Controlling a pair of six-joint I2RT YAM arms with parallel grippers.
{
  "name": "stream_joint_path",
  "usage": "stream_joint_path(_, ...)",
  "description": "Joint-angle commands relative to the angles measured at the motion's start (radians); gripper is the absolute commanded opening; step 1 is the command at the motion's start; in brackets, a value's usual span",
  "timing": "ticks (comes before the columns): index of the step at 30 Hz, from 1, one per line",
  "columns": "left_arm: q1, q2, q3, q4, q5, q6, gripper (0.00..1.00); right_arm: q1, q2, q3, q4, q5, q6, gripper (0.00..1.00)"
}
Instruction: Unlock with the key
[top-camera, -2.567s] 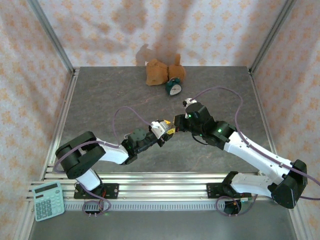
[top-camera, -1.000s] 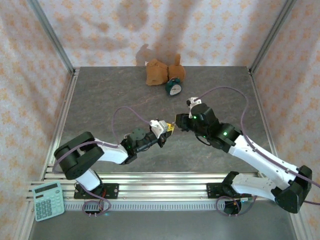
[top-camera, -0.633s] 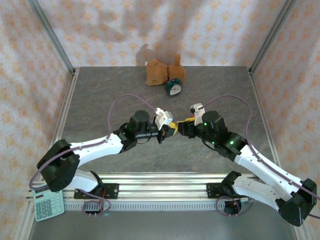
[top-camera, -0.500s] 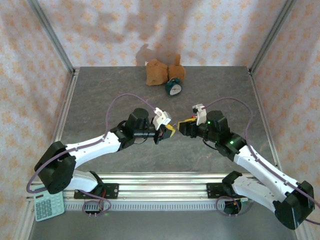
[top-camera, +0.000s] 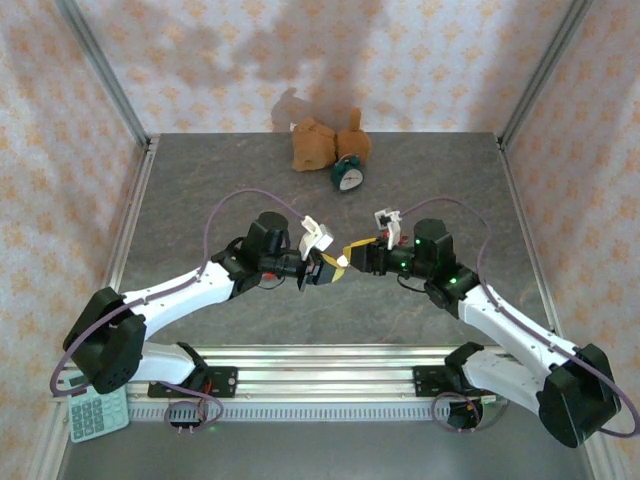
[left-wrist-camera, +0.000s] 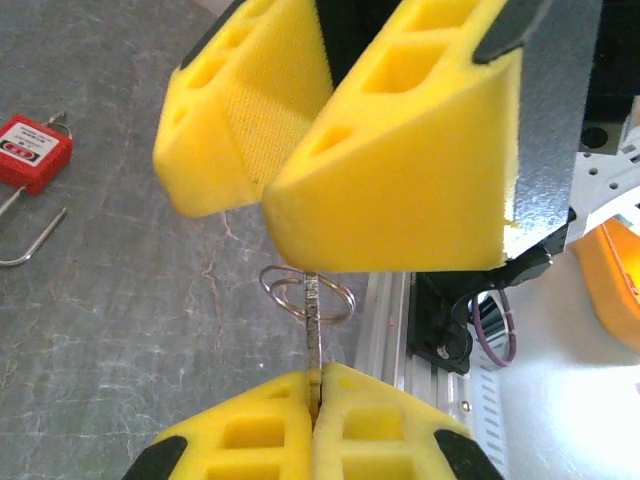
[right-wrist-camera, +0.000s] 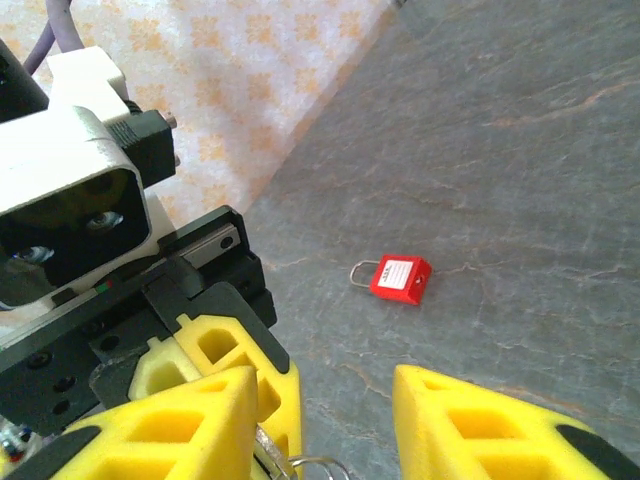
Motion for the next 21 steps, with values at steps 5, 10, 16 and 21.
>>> stream_joint_path(5, 0.015, 0.020, 0.008, 0.049, 0.064, -0.038, 0.00, -0.002, 0.029, -0.015, 0.094, -0.092, 0.034, 0.33)
stream_joint_path(10, 0.023, 0.031, 0.014, 0.059, 0.072, -0.048, 0.00, -0.002, 0.041, -0.018, 0.100, -0.137, 0.041, 0.32)
stream_joint_path(16, 0.027, 0.048, 0.024, 0.071, 0.081, -0.060, 0.00, -0.002, 0.038, -0.030, 0.097, -0.142, 0.040, 0.27)
stream_joint_path(21, 0.028, 0.068, 0.034, 0.080, 0.085, -0.074, 0.00, -0.002, 0.038, -0.028, 0.094, -0.140, 0.040, 0.17)
